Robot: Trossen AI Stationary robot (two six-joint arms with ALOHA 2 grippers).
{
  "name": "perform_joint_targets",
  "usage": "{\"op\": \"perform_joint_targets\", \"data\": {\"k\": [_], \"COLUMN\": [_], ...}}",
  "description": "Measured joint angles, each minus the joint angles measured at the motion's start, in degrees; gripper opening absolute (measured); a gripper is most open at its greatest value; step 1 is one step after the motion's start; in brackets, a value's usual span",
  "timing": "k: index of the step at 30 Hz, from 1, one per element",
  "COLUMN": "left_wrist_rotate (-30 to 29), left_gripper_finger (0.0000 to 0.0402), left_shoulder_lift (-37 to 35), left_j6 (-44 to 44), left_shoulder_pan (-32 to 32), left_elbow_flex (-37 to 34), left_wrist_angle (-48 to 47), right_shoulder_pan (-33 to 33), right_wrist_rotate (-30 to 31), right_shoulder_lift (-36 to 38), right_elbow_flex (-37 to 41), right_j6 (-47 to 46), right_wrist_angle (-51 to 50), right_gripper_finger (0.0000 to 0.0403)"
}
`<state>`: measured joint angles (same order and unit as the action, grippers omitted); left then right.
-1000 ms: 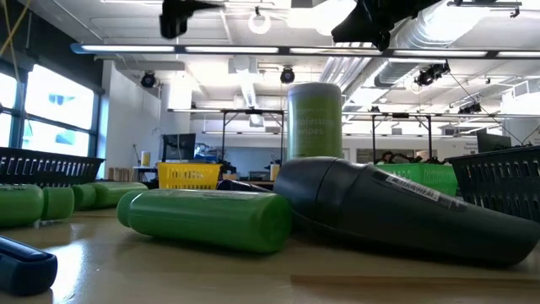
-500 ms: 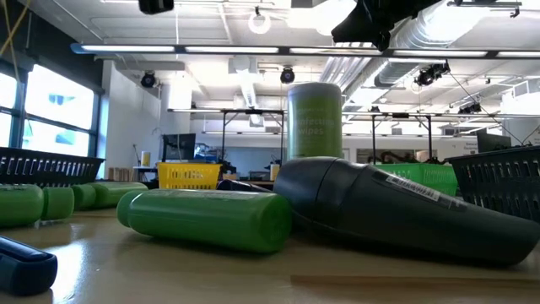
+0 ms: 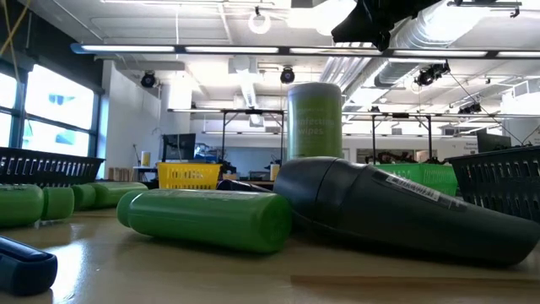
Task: Pick & Place Travel size toiletries
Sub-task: Put the bottom blue razor into the right black bin
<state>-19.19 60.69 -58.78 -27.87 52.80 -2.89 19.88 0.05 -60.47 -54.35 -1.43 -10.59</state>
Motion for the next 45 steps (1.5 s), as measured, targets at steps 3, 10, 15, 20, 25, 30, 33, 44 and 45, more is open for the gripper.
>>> {"op": "perform_joint_targets", "data": {"k": [3, 10, 15, 20, 25, 30, 33, 44, 45], "left_wrist_rotate": [-1.0, -0.9, 0.5, 3.4, 4.6, 7.6, 10.0, 20.2, 20.4], "left_gripper_finger": [0.0264, 0.0264, 0.0264, 0.0264, 0.0264, 0.0264, 0.0264, 0.0264, 0.0264], "left_shoulder_lift": [2.2, 9.2, 13.3, 16.7, 19.8, 23.1, 25.1, 31.9, 32.4], "left_j6": [-0.2, 0.0, 0.0, -1.7, -2.0, -1.4, 1.3, 11.4, 12.0], "left_shoulder_pan": [-1.8, -3.8, -3.7, -3.8, -3.7, -3.7, -3.7, -4.1, -4.4], "left_elbow_flex": [1.3, 7.8, 13.2, 16.7, 17.0, 17.0, 17.0, 16.9, 16.9], "left_wrist_angle": [0.6, -1.2, -7.7, -17.9, -22.2, -24.6, -26.3, -29.5, -30.2], "right_shoulder_pan": [0.0, 0.0, 0.0, 0.0, 0.0, 0.0, 0.0, 0.0, 0.0], "right_wrist_rotate": [0.0, 0.0, 0.0, -0.5, -4.1, -7.9, -9.3, -9.2, -9.2], "right_shoulder_lift": [0.0, 0.0, 0.0, 0.0, 0.0, 0.0, 0.0, 0.0, 0.0], "right_elbow_flex": [0.0, 0.0, 0.0, 0.0, 0.0, 0.0, 0.0, 0.0, 0.0], "right_j6": [0.0, 0.2, 0.2, 0.2, 0.1, -0.3, -0.5, -3.6, -4.5], "right_wrist_angle": [0.0, 0.0, 0.0, -0.6, -5.0, -8.7, -9.6, -9.4, -9.4], "right_gripper_finger": [0.0105, 0.0105, 0.0105, 0.0105, 0.0105, 0.0105, 0.0105, 0.0105, 0.0105]}}
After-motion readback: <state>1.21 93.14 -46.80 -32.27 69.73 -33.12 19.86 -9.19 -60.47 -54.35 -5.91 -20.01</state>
